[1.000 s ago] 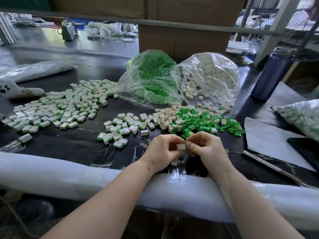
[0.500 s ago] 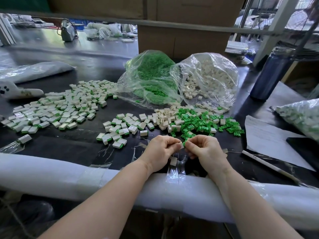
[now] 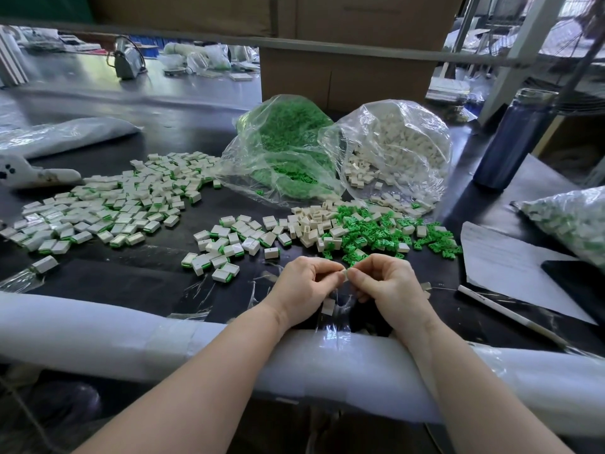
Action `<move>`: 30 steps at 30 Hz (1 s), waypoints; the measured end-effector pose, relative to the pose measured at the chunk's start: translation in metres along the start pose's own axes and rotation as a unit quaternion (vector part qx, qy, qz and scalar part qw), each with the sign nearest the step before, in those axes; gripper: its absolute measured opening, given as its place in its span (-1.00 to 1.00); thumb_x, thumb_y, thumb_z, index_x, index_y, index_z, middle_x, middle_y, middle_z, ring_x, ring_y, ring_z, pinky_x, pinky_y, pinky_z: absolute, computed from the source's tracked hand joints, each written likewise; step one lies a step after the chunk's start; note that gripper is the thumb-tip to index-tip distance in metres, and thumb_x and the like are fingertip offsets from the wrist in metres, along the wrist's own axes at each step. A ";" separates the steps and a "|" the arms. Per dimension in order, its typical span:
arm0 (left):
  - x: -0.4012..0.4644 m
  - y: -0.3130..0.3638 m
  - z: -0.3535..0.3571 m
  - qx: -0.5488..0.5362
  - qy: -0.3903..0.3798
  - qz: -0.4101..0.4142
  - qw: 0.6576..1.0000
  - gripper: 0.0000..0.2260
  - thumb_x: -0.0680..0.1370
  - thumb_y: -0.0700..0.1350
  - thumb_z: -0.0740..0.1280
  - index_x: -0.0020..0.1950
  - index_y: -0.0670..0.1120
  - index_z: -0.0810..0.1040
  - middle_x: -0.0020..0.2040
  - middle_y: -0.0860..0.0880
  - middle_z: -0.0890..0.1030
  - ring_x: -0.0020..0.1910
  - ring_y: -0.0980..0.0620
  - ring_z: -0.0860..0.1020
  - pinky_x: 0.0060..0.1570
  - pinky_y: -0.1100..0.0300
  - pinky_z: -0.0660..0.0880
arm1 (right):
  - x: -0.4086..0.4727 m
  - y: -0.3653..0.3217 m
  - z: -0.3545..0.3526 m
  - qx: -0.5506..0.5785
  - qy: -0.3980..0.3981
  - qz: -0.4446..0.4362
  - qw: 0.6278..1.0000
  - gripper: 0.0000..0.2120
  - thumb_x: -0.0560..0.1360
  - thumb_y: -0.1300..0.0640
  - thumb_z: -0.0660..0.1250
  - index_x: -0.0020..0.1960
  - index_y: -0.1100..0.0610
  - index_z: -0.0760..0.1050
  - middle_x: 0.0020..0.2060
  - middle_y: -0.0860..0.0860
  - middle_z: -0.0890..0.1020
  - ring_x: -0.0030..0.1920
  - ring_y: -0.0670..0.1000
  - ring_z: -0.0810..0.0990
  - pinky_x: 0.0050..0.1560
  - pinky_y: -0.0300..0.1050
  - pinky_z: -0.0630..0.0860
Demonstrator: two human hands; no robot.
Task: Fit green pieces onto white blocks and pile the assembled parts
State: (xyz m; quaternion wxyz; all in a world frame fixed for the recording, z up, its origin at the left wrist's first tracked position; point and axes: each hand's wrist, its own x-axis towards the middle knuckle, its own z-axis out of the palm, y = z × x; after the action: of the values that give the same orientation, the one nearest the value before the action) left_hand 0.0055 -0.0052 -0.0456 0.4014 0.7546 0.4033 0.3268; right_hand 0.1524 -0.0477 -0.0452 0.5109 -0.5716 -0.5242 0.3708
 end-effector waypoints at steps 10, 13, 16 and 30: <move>-0.001 0.003 0.000 -0.050 -0.008 -0.019 0.999 -0.92 0.48 -0.25 0.33 -0.11 -0.12 0.61 -0.21 -0.19 0.61 -0.26 0.02 0.48 -0.11 0.00 0.50 | 0.000 0.002 -0.001 0.038 -0.015 -0.027 0.999 -0.82 0.39 0.30 0.45 -0.33 0.11 0.56 -0.46 0.02 0.61 -0.43 -0.06 0.53 -0.39 -0.23 0.49; -0.001 0.003 0.000 -0.061 -0.017 -0.019 0.998 -0.93 0.49 -0.26 0.33 -0.11 -0.14 0.61 -0.24 -0.08 0.59 -0.25 0.06 0.49 -0.10 0.06 0.50 | 0.000 0.002 -0.002 0.038 -0.017 -0.030 0.999 -0.82 0.40 0.30 0.44 -0.33 0.11 0.57 -0.45 0.04 0.61 -0.41 -0.02 0.53 -0.37 -0.20 0.51; -0.001 0.002 0.000 -0.055 -0.021 -0.020 0.998 -0.92 0.49 -0.26 0.32 -0.10 -0.16 0.61 -0.26 -0.02 0.57 -0.26 0.10 0.49 -0.14 0.19 0.47 | 0.000 0.002 -0.001 0.028 -0.022 -0.030 0.999 -0.81 0.40 0.30 0.44 -0.34 0.10 0.57 -0.46 0.01 0.60 -0.42 -0.06 0.53 -0.37 -0.23 0.50; -0.001 0.002 0.000 -0.067 -0.036 0.004 0.997 -0.86 0.48 -0.24 0.37 -0.12 0.00 0.58 0.07 0.04 0.35 -0.03 0.12 0.44 0.07 0.31 0.44 | 0.000 -0.001 0.003 0.026 -0.101 -0.007 0.995 -0.84 0.52 0.14 0.27 -0.14 0.04 0.62 -0.34 -0.07 0.65 -0.27 -0.16 0.59 -0.26 -0.34 0.48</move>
State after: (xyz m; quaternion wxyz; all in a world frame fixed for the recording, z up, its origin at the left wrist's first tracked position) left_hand 0.0057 -0.0062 -0.0439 0.4643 0.7390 0.3626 0.3270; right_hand 0.1488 -0.0472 -0.0445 0.4726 -0.5138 -0.5676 0.4363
